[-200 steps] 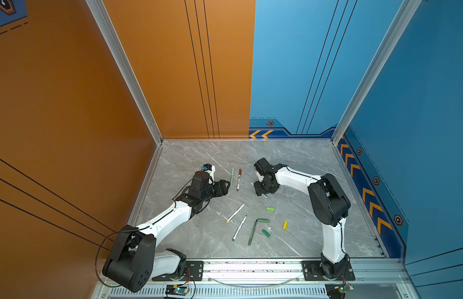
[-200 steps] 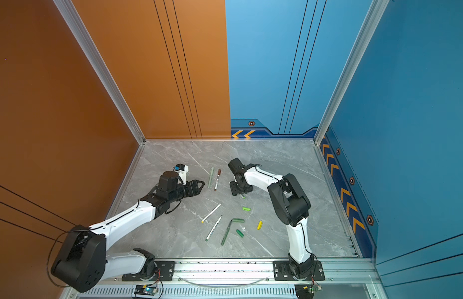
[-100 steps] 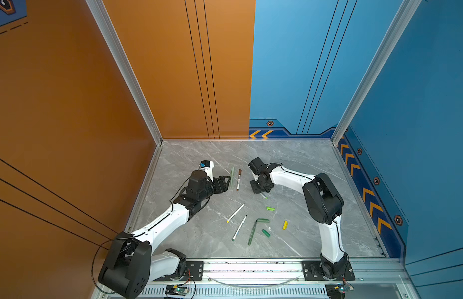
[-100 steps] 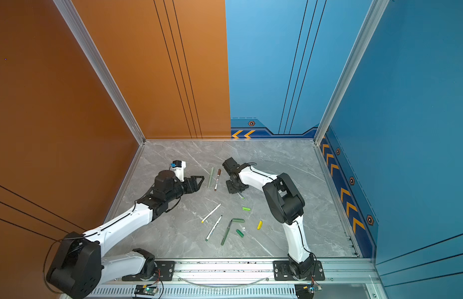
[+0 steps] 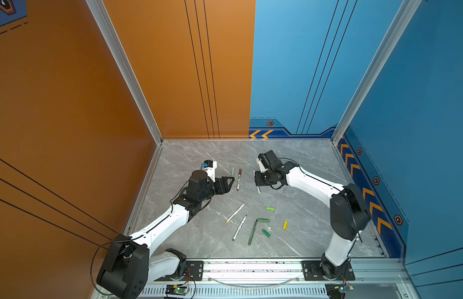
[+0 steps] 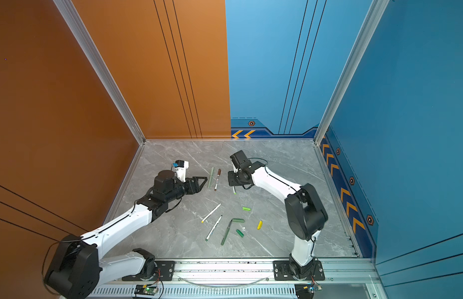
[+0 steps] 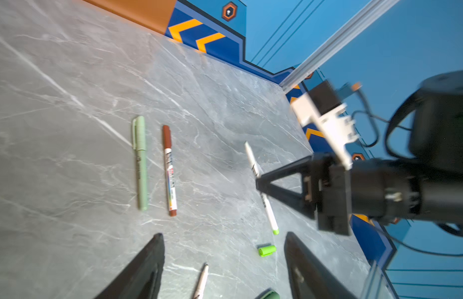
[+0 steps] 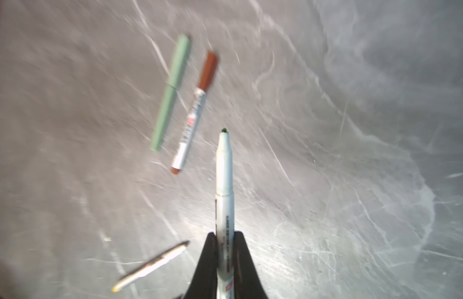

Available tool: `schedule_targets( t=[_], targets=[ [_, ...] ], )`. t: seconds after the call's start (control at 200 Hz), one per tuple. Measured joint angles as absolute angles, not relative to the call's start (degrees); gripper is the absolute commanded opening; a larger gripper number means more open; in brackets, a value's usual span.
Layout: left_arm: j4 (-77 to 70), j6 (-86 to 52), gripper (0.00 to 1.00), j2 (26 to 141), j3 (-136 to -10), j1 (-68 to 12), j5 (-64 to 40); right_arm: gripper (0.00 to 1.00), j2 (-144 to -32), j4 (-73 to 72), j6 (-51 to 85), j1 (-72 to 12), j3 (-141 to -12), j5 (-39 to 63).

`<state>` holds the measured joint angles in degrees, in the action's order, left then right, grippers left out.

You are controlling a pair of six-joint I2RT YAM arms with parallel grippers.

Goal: Insert pens into pen caps
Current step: Pass a pen.

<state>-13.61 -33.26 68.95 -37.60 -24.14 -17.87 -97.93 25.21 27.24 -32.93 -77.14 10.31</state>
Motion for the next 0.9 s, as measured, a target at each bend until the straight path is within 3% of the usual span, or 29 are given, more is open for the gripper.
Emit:
schedule_targets(
  t=[0.195,0.666,0.901],
  targets=[
    [-15.2,-31.9,0.71,71.5,-42.2,-30.2,-22.5,0.05,-85.6,12.3,35.1,-29.6,-70.0,19.0],
    [-18.6,-30.9,0.60,80.5,-49.0,-38.0,-24.3,0.05,-77.8,5.0,41.5,-29.7,-59.9,23.9],
    [-18.7,-31.0,0.31,82.9,-51.2,-38.8,-24.3,0.05,-75.8,3.8,42.0,-29.6,-59.2,24.0]
  ],
)
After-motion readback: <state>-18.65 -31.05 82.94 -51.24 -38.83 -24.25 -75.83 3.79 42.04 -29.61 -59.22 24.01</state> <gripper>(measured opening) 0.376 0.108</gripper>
